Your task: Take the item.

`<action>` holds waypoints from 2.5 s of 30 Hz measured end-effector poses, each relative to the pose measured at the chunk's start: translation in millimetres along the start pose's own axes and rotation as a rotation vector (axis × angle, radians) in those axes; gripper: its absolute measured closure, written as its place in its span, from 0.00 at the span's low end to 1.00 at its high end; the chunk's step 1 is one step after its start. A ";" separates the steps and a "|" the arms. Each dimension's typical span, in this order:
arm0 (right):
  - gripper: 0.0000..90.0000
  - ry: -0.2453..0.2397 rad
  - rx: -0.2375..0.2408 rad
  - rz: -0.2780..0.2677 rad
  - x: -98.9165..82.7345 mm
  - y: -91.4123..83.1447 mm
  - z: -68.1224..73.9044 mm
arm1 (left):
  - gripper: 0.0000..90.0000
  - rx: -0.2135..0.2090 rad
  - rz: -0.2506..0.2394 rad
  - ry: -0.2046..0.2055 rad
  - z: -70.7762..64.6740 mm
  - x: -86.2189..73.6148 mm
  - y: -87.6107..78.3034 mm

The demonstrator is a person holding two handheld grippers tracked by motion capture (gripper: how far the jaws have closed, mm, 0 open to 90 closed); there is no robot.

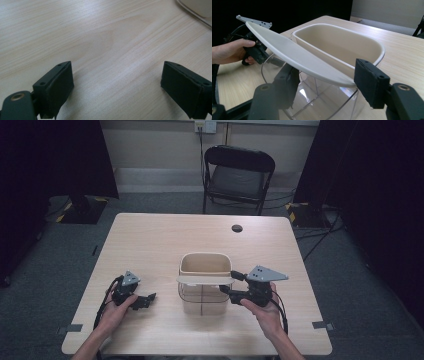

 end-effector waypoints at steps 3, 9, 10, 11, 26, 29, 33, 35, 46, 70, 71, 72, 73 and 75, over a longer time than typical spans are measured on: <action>0.42 0.000 0.003 -0.002 1.0 0.3 -0.1 | 0.12 0.000 0.000 0.000 0.0 0.0 0.0; 0.44 0.001 0.010 -0.004 1.5 -0.2 -0.2 | 0.11 0.000 0.000 0.000 0.0 0.0 0.0; 0.44 0.002 0.009 -0.003 1.8 -0.3 -0.3 | 0.11 0.000 0.000 0.000 0.0 0.0 0.0; 0.44 0.005 0.008 -0.004 2.6 -0.3 -0.7 | 0.11 0.000 0.000 0.000 0.0 0.0 0.0; 0.49 0.019 0.027 -0.006 6.9 0.3 -2.4 | 0.11 0.000 0.000 0.000 0.0 0.0 0.0; 0.50 0.024 0.031 -0.008 8.5 1.1 -3.4 | 0.11 0.000 0.000 0.000 0.0 0.0 0.0; 0.51 0.024 0.036 -0.009 9.6 1.5 -4.0 | 0.11 0.000 0.000 0.000 0.0 0.0 0.0; 0.51 0.025 0.035 -0.009 9.8 1.8 -4.0 | 0.11 0.000 0.001 -0.001 -0.1 -0.1 0.0; 0.52 0.033 0.037 -0.003 13.4 5.2 -5.0 | 0.11 0.000 0.000 -0.005 -0.5 -0.2 0.0; 0.55 0.056 0.053 -0.002 23.4 7.4 -7.0 | 0.11 0.000 0.000 -0.004 -0.4 -0.2 0.0; 0.55 0.057 0.053 -0.002 23.4 7.3 -6.9 | 0.11 0.000 -0.001 -0.004 -0.4 -0.2 0.0; 0.54 0.057 0.052 -0.002 23.3 7.3 -6.8 | 0.11 0.002 0.000 -0.003 -0.3 -0.1 -0.1; 0.54 0.056 0.052 -0.002 23.3 7.3 -6.8 | 0.11 0.000 -0.001 -0.006 -0.5 -0.2 0.0; 0.54 0.057 0.052 -0.003 23.2 7.2 -6.8 | 0.11 0.000 0.000 -0.005 -0.5 -0.2 0.0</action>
Point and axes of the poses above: each handheld gripper's, and its own axes: y roughly forward along the jaws, x roughly out of its top, z roughly to its left, the point moved 3 cm from there along y, roughly forward along the jaws, and after that the axes turned 7 degrees about -z, right-handed, at the moved point
